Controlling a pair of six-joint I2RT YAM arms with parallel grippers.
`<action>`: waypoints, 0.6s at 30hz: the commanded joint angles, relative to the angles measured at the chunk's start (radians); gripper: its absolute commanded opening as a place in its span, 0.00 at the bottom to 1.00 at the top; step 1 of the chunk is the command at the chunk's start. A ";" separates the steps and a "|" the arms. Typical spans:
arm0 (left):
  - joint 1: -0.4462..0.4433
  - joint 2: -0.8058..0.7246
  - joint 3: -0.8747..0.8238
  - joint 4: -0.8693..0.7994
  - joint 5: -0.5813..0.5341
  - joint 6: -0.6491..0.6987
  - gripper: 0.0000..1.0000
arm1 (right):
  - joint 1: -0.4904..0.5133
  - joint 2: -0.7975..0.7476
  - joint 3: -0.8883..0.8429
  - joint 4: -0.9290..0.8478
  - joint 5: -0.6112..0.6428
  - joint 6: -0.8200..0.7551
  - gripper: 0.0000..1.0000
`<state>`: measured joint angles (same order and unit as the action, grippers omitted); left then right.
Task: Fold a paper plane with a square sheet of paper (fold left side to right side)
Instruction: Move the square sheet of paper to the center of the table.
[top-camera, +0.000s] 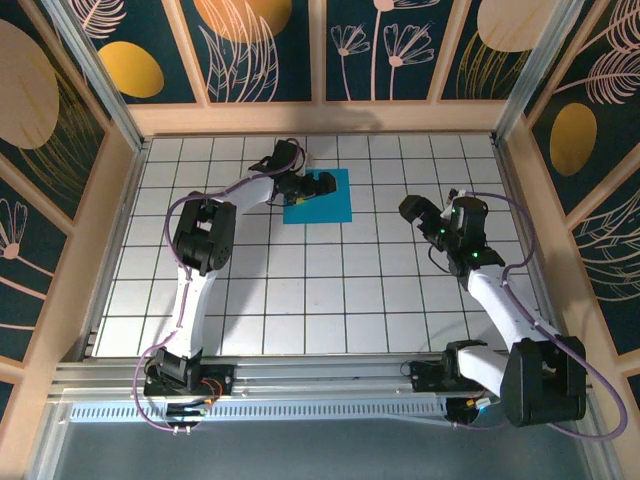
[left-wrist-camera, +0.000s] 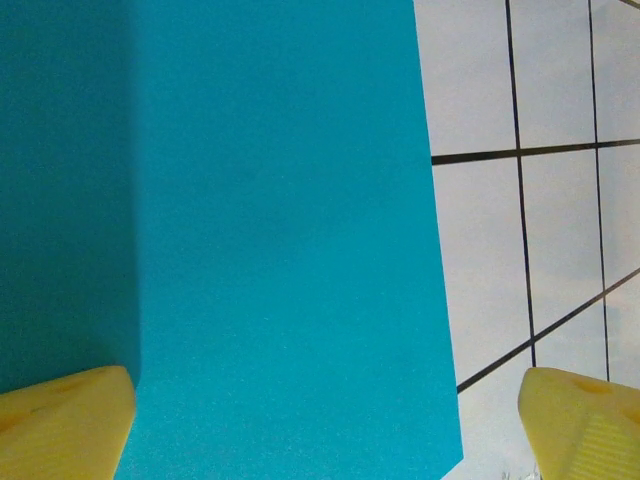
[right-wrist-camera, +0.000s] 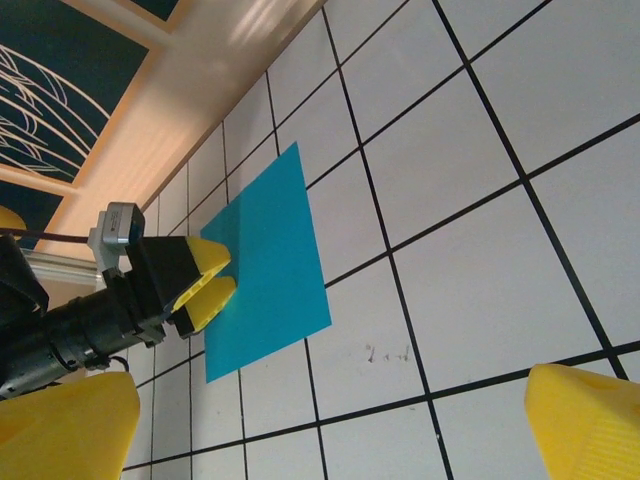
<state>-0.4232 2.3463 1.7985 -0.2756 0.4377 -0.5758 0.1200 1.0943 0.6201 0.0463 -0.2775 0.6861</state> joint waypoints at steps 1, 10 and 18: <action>-0.020 -0.016 -0.097 -0.090 0.016 -0.001 0.98 | 0.007 0.003 0.038 -0.014 0.030 -0.017 0.99; -0.037 -0.185 -0.421 0.049 0.030 -0.094 0.98 | 0.008 0.005 0.038 -0.023 0.045 -0.018 0.99; -0.101 -0.351 -0.690 0.137 -0.001 -0.190 0.98 | 0.011 0.012 0.030 -0.015 0.047 -0.019 0.99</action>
<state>-0.4892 1.9881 1.2045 -0.0414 0.4416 -0.6838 0.1207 1.0988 0.6285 0.0395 -0.2520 0.6861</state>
